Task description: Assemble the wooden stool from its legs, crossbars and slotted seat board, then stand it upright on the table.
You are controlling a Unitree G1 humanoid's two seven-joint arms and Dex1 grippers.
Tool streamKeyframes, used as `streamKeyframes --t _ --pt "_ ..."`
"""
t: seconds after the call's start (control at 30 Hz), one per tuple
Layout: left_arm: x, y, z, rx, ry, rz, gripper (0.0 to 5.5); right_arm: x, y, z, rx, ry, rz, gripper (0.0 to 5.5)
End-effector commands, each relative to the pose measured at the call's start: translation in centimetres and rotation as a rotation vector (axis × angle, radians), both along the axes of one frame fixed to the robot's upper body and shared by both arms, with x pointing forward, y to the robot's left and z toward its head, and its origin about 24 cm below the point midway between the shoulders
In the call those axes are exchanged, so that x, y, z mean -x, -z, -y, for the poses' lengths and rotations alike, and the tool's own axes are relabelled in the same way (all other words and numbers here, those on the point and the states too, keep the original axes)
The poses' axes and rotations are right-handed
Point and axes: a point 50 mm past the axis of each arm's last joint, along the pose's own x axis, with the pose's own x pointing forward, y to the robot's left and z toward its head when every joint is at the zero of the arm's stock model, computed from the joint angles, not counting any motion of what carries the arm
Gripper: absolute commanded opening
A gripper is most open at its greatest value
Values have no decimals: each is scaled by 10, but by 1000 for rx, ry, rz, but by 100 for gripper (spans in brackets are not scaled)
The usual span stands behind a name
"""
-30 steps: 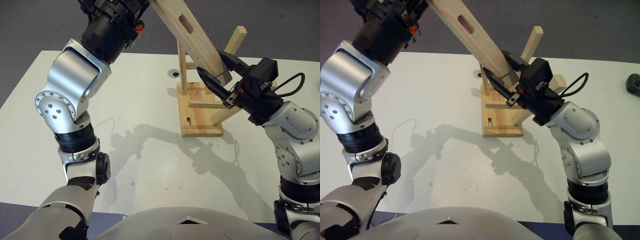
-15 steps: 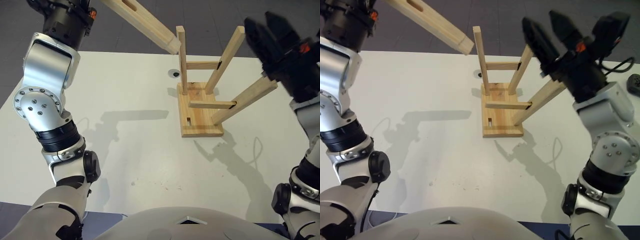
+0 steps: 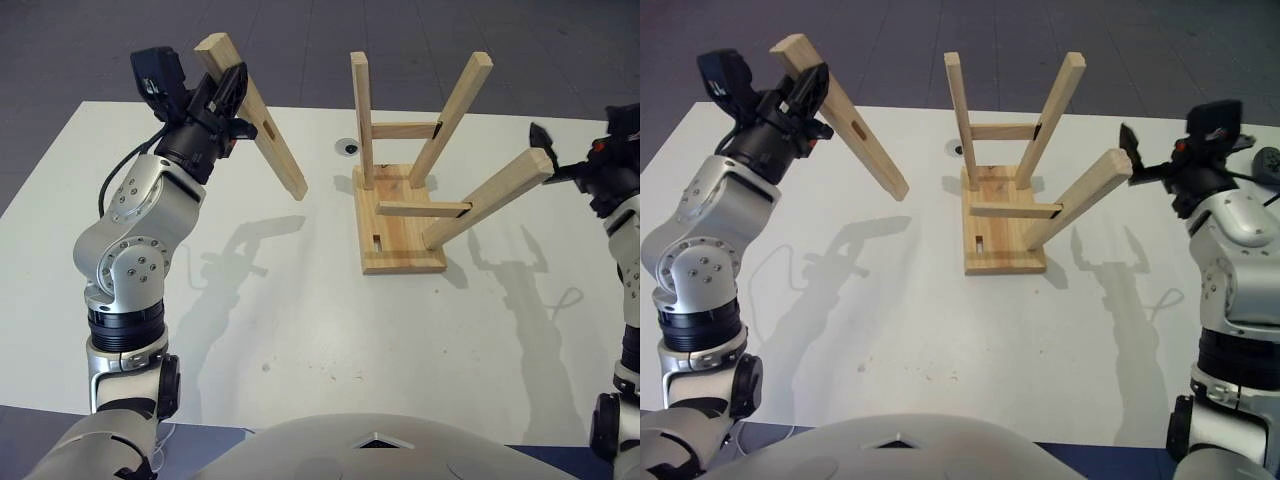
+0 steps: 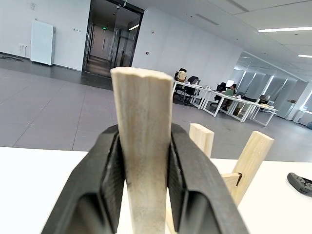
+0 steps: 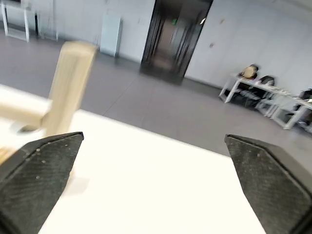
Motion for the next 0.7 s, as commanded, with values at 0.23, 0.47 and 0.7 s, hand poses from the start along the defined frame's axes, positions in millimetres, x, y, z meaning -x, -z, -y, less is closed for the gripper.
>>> streamKeyframes --t 0.23,0.47,0.7 --pt "2 0 7 -19 44 19 103 9 8 -57 -11 -242 -108 540" --pt "2 6 16 -57 78 28 103 22 12 -83 -87 -310 -137 540" --pt "3 7 6 -114 22 42 103 12 -4 -60 -155 -254 28 540"
